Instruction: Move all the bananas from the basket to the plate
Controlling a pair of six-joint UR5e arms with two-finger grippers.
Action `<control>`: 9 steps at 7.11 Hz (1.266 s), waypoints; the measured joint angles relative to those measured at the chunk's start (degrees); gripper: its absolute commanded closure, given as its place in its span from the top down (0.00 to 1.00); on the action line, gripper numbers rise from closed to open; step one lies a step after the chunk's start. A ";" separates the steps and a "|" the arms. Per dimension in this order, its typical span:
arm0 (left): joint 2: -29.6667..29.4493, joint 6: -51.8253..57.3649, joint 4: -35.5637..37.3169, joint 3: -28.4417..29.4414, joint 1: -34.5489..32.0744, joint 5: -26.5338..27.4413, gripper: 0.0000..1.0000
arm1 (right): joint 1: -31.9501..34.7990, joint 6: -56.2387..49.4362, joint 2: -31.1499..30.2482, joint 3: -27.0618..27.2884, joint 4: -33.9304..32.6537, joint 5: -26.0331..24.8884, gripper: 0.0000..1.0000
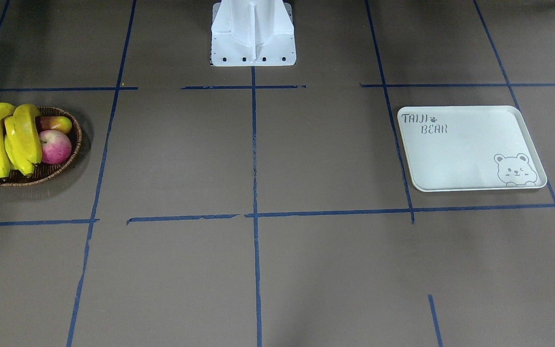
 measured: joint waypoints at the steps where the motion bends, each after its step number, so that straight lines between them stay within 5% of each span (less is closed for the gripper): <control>1: 0.00 -0.02 0.02 0.08 0.00 -0.02 1.00 | -2.84 6.75 -3.84 2.85 5.46 -2.00 0.99; 4: 0.10 -0.03 0.05 0.18 0.00 -0.07 1.00 | -11.38 24.56 -14.95 4.37 26.73 -7.83 0.99; 9: 0.13 -0.03 -0.01 0.22 0.00 -0.11 1.00 | -20.82 27.29 -17.69 3.39 29.64 -14.23 0.97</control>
